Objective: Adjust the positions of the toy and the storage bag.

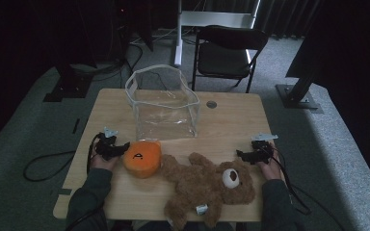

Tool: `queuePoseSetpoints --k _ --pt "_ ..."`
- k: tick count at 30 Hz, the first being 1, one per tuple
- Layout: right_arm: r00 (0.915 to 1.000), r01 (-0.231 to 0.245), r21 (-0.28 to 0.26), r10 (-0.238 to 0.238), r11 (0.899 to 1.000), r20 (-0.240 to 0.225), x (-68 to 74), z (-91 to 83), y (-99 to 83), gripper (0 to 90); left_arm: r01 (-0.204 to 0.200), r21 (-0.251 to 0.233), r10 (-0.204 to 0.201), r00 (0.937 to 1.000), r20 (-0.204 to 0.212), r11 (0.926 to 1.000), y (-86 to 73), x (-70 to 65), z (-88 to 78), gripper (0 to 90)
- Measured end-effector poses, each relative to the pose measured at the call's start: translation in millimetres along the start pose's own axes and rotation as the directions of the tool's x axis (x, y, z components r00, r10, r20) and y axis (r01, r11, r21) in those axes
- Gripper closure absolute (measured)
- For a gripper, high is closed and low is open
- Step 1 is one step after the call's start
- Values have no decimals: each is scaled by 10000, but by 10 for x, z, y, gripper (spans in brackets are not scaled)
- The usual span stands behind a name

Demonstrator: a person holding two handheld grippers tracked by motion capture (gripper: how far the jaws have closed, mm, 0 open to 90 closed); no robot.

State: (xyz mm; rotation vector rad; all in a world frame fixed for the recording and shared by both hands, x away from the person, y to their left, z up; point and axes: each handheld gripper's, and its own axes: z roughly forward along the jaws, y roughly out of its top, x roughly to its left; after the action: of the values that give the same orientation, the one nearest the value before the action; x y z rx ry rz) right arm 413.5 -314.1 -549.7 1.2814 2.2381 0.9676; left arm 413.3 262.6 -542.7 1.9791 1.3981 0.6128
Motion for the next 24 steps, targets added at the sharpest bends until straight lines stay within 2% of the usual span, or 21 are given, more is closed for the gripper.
queuePoseSetpoints --k 9,12,14,17,20,24 --pt "9998 153 18 -152 9999 -150 15 -20 -21 109 0 3 0 10000 -2 10000 0 0 0 292" --pt "9983 397 11 -397 9992 -418 24 -34 -35 110 0 1 0 10000 -1 10000 0 0 0 293" --pt "9988 342 94 -338 9994 -357 33 -41 -31 117 1 1 -1 10000 -1 10000 1 0 0 292" --pt "9994 234 189 -229 9995 -273 37 -66 -23 187 1 0 -1 10000 0 10000 1 0 0 292" --pt "9996 26 292 -18 9996 -278 31 -108 -23 197 1 2 -1 10000 -1 10000 1 0 0 292" --pt "9996 -113 0 113 9999 -275 46 -223 -6 197 -1 2 1 10000 0 10000 1 0 0 293"
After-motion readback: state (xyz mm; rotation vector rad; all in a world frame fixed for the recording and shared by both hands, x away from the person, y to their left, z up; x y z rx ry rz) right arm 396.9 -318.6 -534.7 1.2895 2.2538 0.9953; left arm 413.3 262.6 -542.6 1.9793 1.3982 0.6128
